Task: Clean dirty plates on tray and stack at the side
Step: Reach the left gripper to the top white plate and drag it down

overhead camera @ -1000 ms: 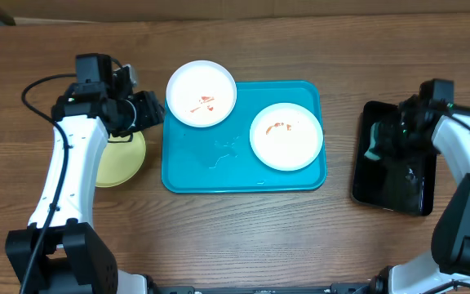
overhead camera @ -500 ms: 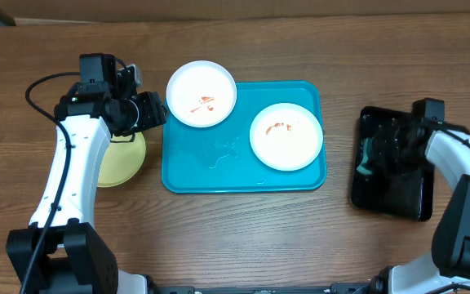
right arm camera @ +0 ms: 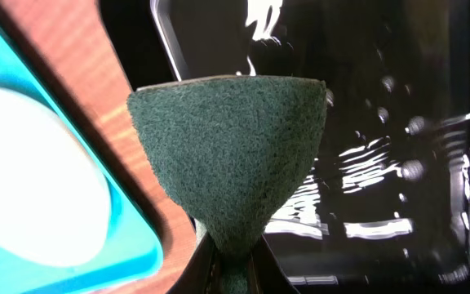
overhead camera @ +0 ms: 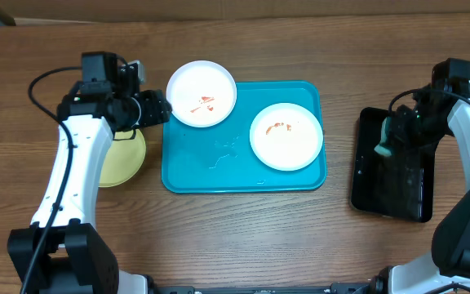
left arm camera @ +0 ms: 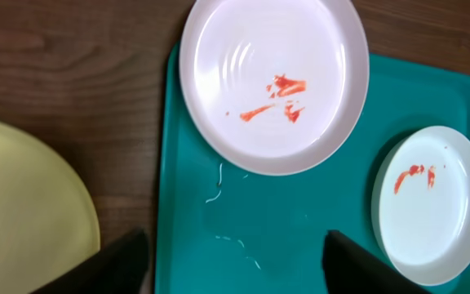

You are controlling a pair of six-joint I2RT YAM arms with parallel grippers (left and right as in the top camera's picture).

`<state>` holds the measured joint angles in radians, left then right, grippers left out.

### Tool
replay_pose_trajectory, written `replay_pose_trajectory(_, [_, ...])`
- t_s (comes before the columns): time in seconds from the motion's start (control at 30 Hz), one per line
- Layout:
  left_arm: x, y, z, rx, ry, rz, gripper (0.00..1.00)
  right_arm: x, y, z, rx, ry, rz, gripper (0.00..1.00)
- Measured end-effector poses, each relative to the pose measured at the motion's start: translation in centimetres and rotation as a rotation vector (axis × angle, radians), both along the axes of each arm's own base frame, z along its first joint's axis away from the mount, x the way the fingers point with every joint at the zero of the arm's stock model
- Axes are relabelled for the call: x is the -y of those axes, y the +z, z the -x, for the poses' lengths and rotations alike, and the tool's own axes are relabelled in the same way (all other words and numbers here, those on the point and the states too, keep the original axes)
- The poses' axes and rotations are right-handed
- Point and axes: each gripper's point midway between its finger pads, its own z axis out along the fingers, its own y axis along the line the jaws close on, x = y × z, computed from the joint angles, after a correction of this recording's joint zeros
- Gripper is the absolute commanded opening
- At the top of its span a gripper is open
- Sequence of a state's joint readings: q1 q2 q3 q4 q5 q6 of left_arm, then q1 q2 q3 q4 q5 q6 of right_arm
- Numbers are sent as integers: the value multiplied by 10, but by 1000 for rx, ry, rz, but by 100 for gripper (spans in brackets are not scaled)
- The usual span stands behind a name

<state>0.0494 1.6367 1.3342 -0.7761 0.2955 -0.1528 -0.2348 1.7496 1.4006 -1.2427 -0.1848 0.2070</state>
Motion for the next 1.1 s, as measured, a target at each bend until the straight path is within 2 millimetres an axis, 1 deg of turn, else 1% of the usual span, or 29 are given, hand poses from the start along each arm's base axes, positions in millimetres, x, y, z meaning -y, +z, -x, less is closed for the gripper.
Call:
replay_pose_trajectory(0.1, [12, 2, -3, 22, -48, -25, 77, -1, 0, 12, -48, 1, 0, 4])
replay_pose_trajectory(0.2, [18, 4, -6, 29, -72, -37, 79, -2, 0, 20, -79, 9, -4, 4])
replay_pose_trajectory(0.23, [18, 7, -11, 39, -72, -39, 82, -2, 0, 22, -88, 10, -4, 4])
replay_pose_trajectory(0.27, [17, 9, -16, 50, -72, -45, 86, -3, 0, 24, -96, 13, -6, 4])
replay_pose_trajectory(0.33, [15, 19, -31, 93, -75, -64, 91, -4, 2, 28, -105, 21, -8, 4])
replay_pose_trajectory(0.43, [13, 32, -57, 176, -86, -91, 93, -5, 9, 33, -103, 34, -8, 4])
replay_pose_trajectory(0.5, [10, 36, -71, 212, -83, -110, 94, -6, 15, 37, -93, 46, -6, 4])
replay_pose_trajectory(0.53, [8, 33, -78, 223, -78, -122, 94, -6, 19, 39, -88, 53, -5, 4])
replay_pose_trajectory(0.6, [5, 24, -87, 223, -74, -140, 93, -7, 24, 41, -75, 59, -2, 4])
replay_pose_trajectory(0.63, [4, 15, -91, 215, -74, -151, 93, -7, 26, 42, -70, 63, 0, 4])
replay_pose_trajectory(0.73, [1, -15, -100, 173, -72, -164, 91, -7, 30, 43, -59, 70, 3, 4])
replay_pose_trajectory(0.8, [0, -38, -106, 144, -71, -169, 88, -8, 31, 46, -67, 72, 1, 4])
replay_pose_trajectory(0.87, [-1, -56, -110, 125, -71, -173, 85, -9, 31, 48, -75, 74, -2, 4])
replay_pose_trajectory(0.97, [-1, -69, -115, 120, -72, -177, 82, -9, 31, 51, -85, 76, -5, 4])
replay_pose_trajectory(1.1, [-2, -78, -120, 124, -70, -179, 79, -10, 31, 52, -91, 76, -6, 4])
